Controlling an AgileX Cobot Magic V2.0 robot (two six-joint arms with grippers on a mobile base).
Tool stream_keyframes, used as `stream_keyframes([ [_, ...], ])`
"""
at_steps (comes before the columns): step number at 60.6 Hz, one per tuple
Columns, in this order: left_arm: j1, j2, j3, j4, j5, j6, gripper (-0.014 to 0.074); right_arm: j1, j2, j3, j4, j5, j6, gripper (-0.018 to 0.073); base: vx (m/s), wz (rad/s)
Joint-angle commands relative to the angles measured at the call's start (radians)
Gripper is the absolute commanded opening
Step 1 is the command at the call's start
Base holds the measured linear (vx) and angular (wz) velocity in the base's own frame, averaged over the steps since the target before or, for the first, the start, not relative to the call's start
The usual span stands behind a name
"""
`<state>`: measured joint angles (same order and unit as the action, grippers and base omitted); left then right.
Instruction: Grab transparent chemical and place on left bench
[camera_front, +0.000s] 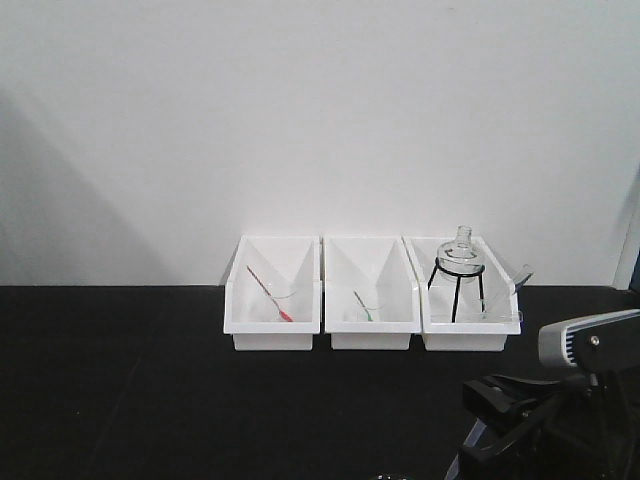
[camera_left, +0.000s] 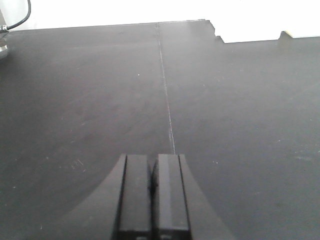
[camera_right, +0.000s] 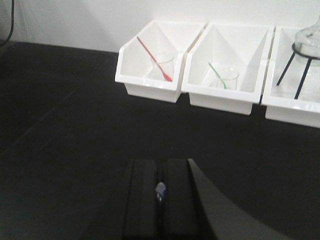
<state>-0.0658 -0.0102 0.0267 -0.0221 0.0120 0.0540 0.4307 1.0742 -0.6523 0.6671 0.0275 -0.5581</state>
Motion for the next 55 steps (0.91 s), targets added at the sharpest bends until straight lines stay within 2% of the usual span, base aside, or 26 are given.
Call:
stream_keyframes([
  [1,-0.002,-0.019,0.016,-0.001,-0.078,-0.008,-0.0003,0.015,-0.006,-0.037,-0.009,-0.070,0.002,0.0000,0.00,0.00],
  [11,-0.002,-0.019,0.016,-0.001,-0.078,-0.008,-0.0003,0.136,0.031,-0.037,-0.054,-0.173,-0.019,0.0000,0.00,0.00],
  [18,-0.002,-0.019,0.016,-0.001,-0.078,-0.008,-0.0003,0.186,0.059,-0.037,-0.062,-0.230,-0.020,0.0000,0.00,0.00],
  [40,-0.002,-0.019,0.016,-0.001,-0.078,-0.008,-0.0003,0.184,0.225,-0.036,-0.095,-0.322,-0.020,0.0013,0.00,0.00],
  [50,-0.002,-0.019,0.016,-0.001,-0.078,-0.008,-0.0003,0.184,0.265,-0.036,-0.095,-0.335,-0.020,0.0083,0.00,0.00],
  [55,-0.002,-0.019,0.016,-0.001,-0.078,-0.008,-0.0003,0.184,0.272,-0.036,-0.095,-0.341,-0.020,0.0158,0.00,0.00],
])
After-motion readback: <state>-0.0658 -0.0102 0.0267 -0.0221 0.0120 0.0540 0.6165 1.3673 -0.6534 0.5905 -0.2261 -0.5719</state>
